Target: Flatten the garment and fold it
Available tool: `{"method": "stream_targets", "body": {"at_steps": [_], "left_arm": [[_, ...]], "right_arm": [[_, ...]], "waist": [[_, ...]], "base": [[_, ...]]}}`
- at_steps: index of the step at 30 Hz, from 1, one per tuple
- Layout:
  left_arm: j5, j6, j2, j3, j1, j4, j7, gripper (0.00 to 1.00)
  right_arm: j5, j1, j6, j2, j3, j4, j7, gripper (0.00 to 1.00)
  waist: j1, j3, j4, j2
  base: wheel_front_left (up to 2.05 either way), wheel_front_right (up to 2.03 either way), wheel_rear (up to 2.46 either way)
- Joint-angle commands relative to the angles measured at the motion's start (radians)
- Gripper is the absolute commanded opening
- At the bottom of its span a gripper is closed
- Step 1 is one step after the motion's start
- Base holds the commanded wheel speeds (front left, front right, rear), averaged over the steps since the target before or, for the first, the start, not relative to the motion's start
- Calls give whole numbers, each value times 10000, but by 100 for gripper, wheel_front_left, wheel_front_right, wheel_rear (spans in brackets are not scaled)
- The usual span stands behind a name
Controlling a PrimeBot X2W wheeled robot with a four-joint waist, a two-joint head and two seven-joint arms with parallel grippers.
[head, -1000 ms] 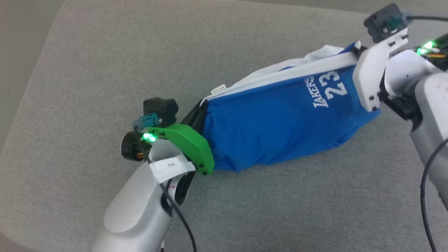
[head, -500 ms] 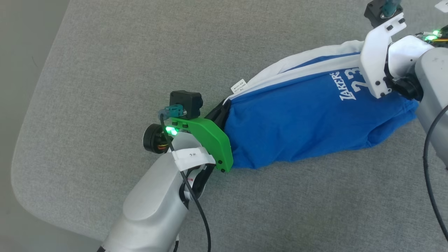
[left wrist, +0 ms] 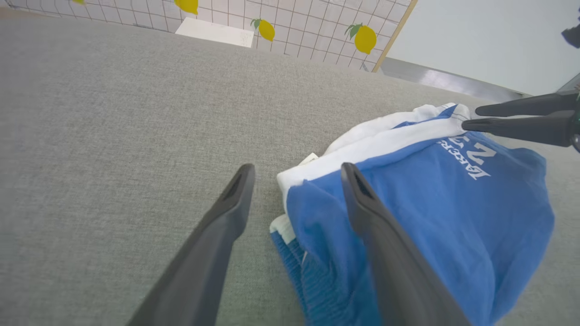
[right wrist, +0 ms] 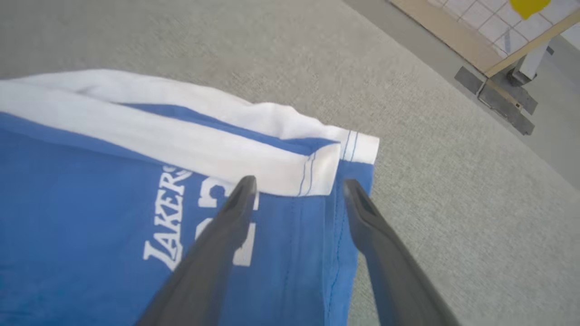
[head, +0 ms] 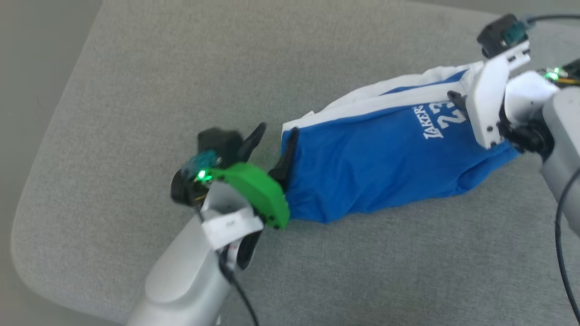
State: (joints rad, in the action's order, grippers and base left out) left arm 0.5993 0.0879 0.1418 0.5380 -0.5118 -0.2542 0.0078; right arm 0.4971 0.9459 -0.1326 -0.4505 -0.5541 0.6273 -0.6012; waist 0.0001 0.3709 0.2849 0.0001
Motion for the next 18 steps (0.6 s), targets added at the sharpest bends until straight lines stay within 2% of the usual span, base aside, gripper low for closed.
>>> {"method": "stream_targets", "body": {"at_steps": [1, 5, 9, 14, 18], "left_arm": [[-88, 112, 187, -60, 314, 175, -226, 100], [-317, 442, 426, -371, 955, 641, -1257, 100], [-684, 657, 535, -729, 1398, 728, -2403, 100], [-1632, 728, 281, -1599, 1720, 1229, -2686, 100], [-2554, 211, -69, -2246, 2144, 1744, -2691, 100]], "right_arm": [[190, -367, 19, -146, 142, -259, 293, 100], [527, -1407, 19, -433, 825, -1134, 1274, 100], [496, -2527, 19, -344, 1849, -1775, 2338, 100], [129, -3571, 19, 499, 3374, -1931, 3447, 100], [-371, -3841, 19, 1285, 4389, -1530, 3707, 100]], "waist": [[-1, -531, -174, -1], [-1, -964, -190, -1], [-1, -1255, -172, -1], [-1, -1335, -169, -1], [-1, -1285, -170, -1]], "base": [[0, 0, 0], [0, 0, 0], [0, 0, 0], [0, 0, 0], [0, 0, 0]]}}
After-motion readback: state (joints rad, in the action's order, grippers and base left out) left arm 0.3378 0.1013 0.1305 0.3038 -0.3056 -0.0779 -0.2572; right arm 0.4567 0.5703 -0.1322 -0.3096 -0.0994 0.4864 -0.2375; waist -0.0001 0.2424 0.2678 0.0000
